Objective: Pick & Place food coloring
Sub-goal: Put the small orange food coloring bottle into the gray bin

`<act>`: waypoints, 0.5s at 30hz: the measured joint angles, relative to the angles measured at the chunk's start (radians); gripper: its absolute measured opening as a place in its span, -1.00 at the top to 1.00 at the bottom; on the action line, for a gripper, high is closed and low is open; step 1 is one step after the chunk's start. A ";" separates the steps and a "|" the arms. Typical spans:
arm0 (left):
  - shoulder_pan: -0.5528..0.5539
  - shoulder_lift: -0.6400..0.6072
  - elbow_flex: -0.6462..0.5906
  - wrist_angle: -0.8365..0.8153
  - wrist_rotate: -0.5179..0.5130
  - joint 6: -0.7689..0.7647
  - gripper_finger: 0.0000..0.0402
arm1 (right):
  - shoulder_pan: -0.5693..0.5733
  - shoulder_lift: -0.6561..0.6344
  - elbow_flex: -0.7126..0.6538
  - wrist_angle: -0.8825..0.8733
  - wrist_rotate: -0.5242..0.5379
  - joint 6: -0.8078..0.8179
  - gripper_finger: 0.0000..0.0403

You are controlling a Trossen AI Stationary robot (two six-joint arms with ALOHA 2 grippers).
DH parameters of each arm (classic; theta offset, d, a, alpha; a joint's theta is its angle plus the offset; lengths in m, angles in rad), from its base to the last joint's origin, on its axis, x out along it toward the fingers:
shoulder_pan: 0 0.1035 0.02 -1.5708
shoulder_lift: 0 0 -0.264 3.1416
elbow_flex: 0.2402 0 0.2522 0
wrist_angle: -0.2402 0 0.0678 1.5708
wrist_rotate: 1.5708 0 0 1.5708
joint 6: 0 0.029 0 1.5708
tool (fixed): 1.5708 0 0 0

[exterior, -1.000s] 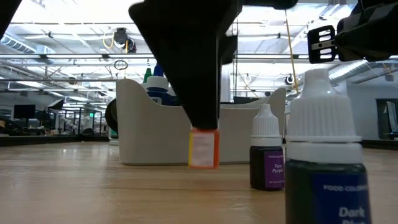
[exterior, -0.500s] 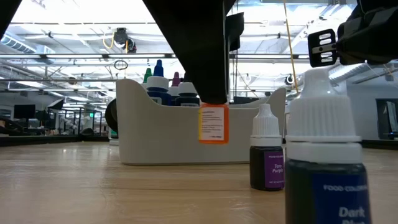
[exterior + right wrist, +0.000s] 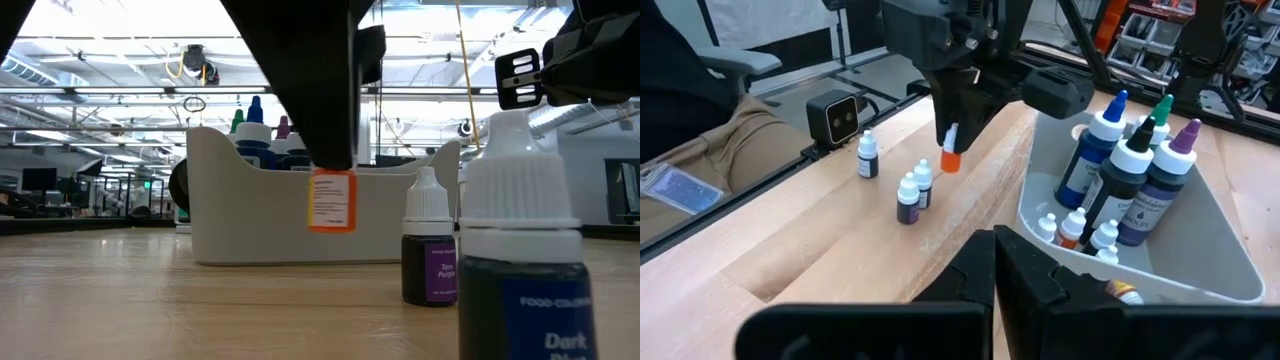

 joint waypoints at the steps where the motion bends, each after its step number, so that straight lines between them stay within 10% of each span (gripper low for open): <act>1: 0.000 0.000 0.000 -0.003 0.000 0.000 0.69 | 0.000 0.000 0.000 0.000 0.000 -0.002 1.00; 15: 0.000 0.000 0.000 0.003 -0.001 -0.001 0.69 | 0.000 0.000 0.000 0.005 0.000 -0.024 1.00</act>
